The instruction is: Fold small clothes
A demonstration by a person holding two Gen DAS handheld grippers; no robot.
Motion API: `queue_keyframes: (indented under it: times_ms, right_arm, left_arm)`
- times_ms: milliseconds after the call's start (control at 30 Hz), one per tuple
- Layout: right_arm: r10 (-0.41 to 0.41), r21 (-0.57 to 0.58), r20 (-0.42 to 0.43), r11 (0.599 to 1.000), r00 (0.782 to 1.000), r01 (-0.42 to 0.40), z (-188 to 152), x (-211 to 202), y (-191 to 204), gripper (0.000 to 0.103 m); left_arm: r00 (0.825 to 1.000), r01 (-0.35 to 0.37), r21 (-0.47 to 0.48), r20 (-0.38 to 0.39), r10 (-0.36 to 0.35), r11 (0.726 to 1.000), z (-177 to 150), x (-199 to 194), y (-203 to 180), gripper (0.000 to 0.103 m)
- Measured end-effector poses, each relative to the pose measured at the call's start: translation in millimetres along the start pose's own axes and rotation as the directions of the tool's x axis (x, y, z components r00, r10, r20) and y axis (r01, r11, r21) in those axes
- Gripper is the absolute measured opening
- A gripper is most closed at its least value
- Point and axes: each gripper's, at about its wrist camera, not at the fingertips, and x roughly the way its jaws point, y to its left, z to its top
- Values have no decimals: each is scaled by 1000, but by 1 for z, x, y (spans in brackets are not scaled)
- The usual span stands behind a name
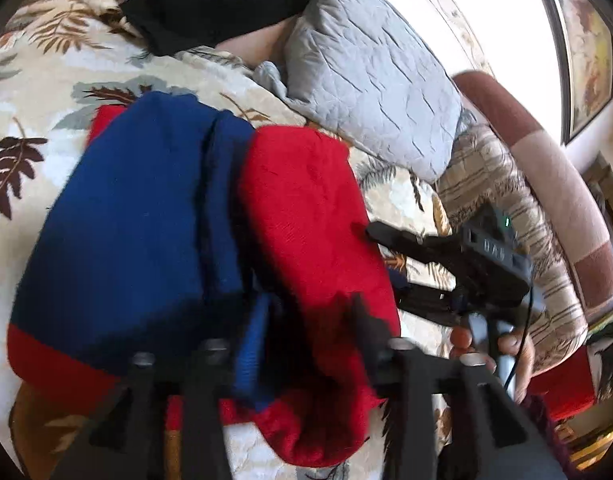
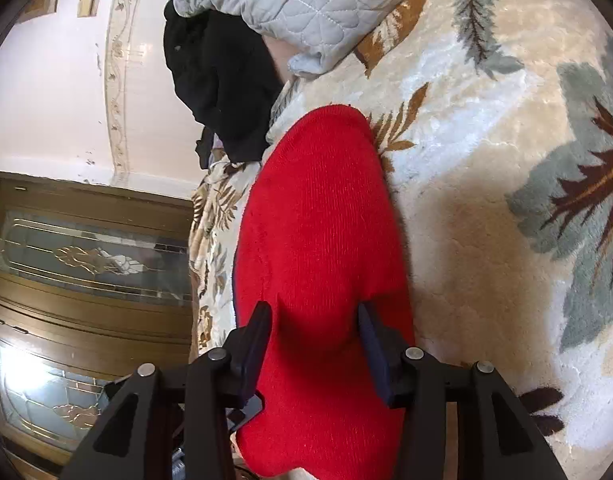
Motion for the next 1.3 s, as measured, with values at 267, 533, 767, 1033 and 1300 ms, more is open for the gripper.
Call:
queue_keyframes:
  times_ms: [267, 533, 767, 1033, 1300]
  right_arm:
    - [80, -4, -1, 997, 997, -80, -1, -3, -14, 50]
    - [72, -45, -28, 996, 997, -73, 1, 6, -8, 41]
    - [151, 6, -59, 988, 987, -151, 4, 7, -23, 41]
    - [181, 24, -68, 983, 981, -180, 5, 12, -27, 41]
    - [208, 44, -69, 978, 976, -205, 5, 14, -33, 41]
  left_arm:
    - [997, -74, -152, -43, 68, 986, 24, 8, 28, 76]
    - [987, -61, -58, -152, 52, 996, 42, 50, 8, 75]
    - [997, -19, -115, -73, 10, 993, 37, 22, 33, 55]
    - [993, -74, -176, -103, 56, 982, 49, 38, 44, 75]
    - [995, -46, -94, -98, 37, 995, 55, 51, 32, 42]
